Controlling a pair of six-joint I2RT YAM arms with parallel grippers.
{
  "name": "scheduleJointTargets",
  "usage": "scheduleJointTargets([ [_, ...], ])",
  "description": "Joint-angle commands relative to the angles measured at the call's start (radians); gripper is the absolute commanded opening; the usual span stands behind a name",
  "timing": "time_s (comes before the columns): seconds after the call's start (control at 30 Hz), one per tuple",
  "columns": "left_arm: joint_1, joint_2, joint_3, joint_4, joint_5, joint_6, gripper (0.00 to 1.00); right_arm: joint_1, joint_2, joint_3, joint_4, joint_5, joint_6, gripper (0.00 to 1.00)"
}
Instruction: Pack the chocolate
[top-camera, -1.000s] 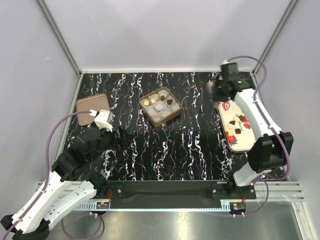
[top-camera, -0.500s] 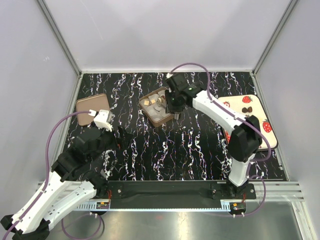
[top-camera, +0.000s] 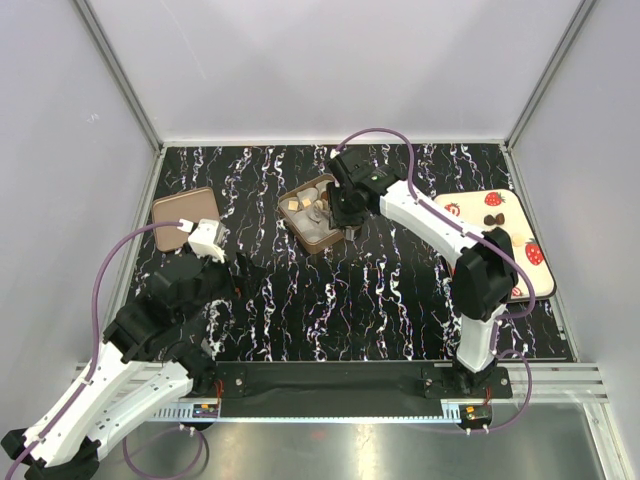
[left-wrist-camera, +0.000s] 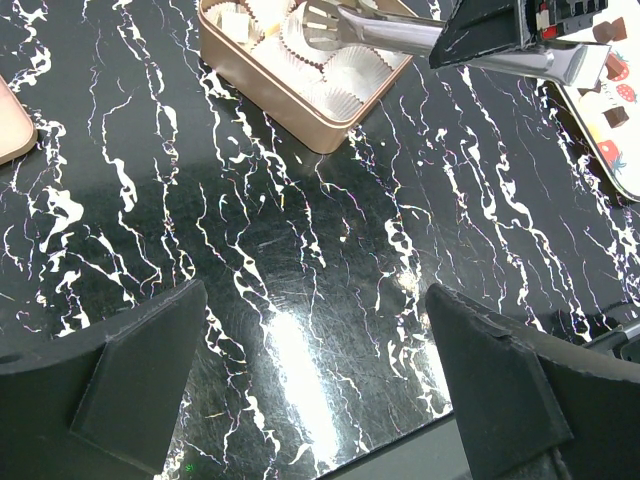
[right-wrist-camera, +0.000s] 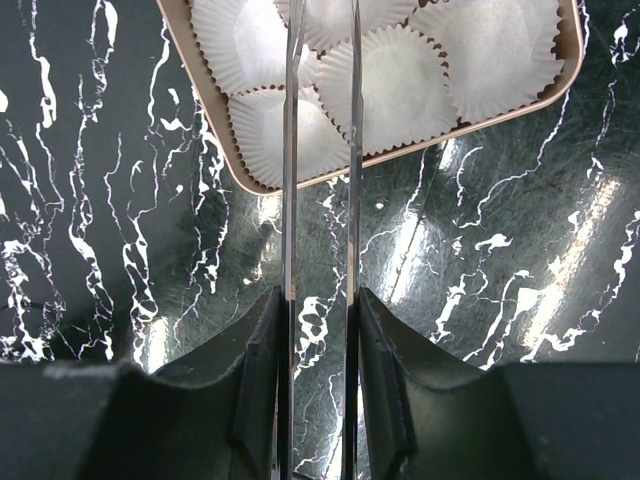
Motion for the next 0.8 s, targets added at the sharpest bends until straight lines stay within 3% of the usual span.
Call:
scheduleJointTargets([
  [0.0,0.001,0.000,-0.002,0.048,-0.016,0.011,0.99,0.009,0.011,0.055,-0.001,0.025,0.011,0.39],
  [0.53,0.001,0.001,-0.002,0.043,-0.022,0.011,0.99,0.009,0.008,0.187,-0.073,0.076,-0.027,0.46],
  [0.67,0.001,0.001,-0.002,0.043,-0.020,0.011,0.99,-0.006,-0.074,0.179,-0.160,0.213,-0.038,0.46],
  [0.77,0.001,0.001,-0.002,0.043,-0.016,0.011,0.99,-0.075,-0.189,0.069,-0.182,0.237,-0.027,0.45],
])
